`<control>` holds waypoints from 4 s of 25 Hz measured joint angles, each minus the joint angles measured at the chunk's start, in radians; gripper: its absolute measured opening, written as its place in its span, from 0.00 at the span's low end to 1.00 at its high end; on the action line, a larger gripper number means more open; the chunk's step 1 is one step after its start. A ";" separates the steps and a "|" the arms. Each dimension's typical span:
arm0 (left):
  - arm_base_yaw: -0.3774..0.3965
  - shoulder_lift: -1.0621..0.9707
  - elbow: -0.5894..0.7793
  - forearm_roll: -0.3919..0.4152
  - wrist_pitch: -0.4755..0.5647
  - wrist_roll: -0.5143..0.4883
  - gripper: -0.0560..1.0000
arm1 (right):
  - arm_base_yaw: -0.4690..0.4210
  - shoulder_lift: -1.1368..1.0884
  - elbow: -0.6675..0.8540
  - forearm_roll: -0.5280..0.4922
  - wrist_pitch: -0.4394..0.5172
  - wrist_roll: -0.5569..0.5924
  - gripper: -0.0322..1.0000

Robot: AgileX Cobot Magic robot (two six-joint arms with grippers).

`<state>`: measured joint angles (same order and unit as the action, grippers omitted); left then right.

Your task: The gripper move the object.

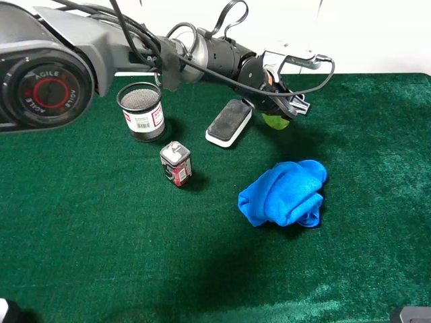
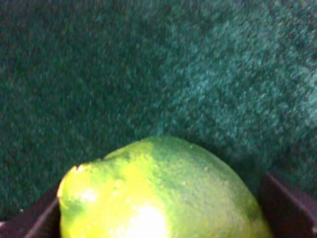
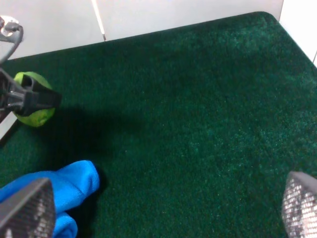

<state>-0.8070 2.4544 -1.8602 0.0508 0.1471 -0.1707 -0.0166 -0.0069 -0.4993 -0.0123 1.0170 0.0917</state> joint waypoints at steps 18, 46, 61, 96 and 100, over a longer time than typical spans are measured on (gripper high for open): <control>0.000 0.027 0.000 0.000 0.004 0.029 0.73 | 0.000 0.000 0.000 0.000 0.000 0.000 0.70; 0.000 0.031 0.000 0.000 -0.001 0.030 0.85 | 0.000 0.000 0.000 0.001 0.000 0.000 0.70; 0.000 -0.138 -0.004 0.002 0.242 0.088 0.85 | 0.000 0.000 0.000 0.004 -0.002 0.000 0.70; 0.000 -0.511 -0.005 0.029 1.013 0.185 0.83 | 0.000 0.000 0.000 0.004 -0.003 0.000 0.70; 0.000 -0.555 -0.005 0.029 1.014 0.185 0.82 | 0.000 0.000 0.000 0.005 -0.003 0.000 0.70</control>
<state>-0.8070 1.8989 -1.8651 0.0802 1.1609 0.0142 -0.0166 -0.0069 -0.4993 -0.0071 1.0138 0.0917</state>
